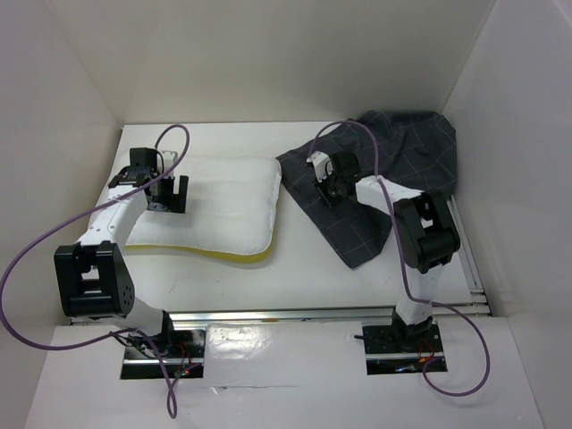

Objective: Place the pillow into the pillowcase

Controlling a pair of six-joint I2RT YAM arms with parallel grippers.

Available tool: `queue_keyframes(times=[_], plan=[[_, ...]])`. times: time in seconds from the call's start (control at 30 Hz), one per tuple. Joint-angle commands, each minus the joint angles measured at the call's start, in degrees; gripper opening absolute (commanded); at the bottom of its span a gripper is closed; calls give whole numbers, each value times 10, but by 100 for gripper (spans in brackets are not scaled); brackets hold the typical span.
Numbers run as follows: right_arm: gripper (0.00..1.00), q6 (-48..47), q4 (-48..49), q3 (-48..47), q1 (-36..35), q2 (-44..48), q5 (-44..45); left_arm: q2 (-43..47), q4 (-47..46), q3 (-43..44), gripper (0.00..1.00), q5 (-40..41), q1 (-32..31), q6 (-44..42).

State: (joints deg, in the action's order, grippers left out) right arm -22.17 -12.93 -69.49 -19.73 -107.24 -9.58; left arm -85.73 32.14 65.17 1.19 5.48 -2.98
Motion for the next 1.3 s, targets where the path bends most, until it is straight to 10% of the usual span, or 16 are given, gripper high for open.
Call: queue_keyframes(times=[0.0,0.27,0.93,1.13,1.27], plan=[[22,4,-15,-31,4,-20,-16,0,-8,16,98,-4,1,-8],[0,-2,-32,-49,21,-26,-43,-6,-8,16,98,-4,1,-8],[0,81,-130,-134,196,-68,-245,-22,-8,22,98,-15,1,-3],[0,79,-129,-139,203,-124,-157,-22,-2,34,97,-15,1,-3],[19,86,-108,-155,196,-115,-104,-22,-2,34,97,-15,1,-3]])
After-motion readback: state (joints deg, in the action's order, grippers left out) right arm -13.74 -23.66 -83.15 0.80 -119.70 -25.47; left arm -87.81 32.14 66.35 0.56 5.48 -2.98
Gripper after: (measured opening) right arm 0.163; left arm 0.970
